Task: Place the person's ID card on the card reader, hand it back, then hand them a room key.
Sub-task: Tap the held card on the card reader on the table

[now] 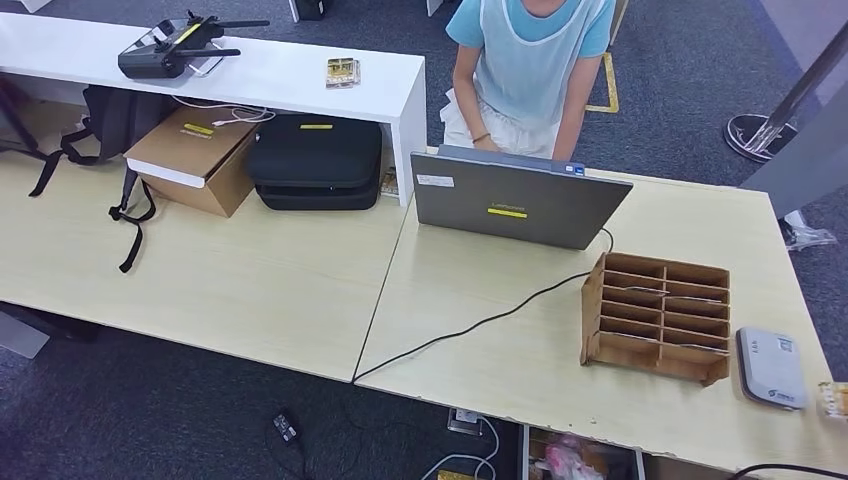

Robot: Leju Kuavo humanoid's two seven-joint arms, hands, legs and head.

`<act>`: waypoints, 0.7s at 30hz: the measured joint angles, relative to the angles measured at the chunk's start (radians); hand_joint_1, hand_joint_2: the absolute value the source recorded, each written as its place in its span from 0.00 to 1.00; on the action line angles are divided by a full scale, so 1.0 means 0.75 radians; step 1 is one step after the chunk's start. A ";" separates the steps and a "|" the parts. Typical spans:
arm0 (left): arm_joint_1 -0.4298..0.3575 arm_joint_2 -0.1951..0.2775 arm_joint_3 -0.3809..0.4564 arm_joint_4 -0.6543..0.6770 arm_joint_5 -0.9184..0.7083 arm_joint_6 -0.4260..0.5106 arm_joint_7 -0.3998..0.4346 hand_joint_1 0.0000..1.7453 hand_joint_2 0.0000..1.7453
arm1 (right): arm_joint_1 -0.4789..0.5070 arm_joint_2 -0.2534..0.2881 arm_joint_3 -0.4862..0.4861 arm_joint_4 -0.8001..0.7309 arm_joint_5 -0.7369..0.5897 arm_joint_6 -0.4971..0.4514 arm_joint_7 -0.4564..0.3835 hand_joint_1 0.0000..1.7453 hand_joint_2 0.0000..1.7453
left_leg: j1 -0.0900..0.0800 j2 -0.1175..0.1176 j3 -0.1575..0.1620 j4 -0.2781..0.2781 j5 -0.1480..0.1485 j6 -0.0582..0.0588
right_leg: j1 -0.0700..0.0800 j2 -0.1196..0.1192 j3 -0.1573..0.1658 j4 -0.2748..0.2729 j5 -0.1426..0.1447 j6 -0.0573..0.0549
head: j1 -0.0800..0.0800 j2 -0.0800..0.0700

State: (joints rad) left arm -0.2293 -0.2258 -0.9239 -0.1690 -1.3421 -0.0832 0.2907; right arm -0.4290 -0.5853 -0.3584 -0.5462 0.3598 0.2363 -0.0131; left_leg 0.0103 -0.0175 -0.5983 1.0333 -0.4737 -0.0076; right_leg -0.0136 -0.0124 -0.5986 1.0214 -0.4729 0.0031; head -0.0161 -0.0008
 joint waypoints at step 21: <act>0.002 0.001 0.009 0.000 0.023 0.000 0.000 0.00 0.00 | -0.089 0.090 0.108 0.027 0.060 -0.031 0.007 1.00 1.00 | 0.000 0.000 0.000 0.000 0.000 0.000 | 0.000 0.000 0.000 0.000 0.000 0.000 | 0.000 0.000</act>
State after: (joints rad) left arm -0.2277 -0.2251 -0.9173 -0.1690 -1.3250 -0.0832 0.2907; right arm -0.4962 -0.5180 -0.2772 -0.5262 0.4046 0.2133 -0.0080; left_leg 0.0103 -0.0172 -0.5983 1.0332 -0.4734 -0.0073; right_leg -0.0136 -0.0121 -0.5986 1.0217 -0.4729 0.0031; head -0.0160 -0.0008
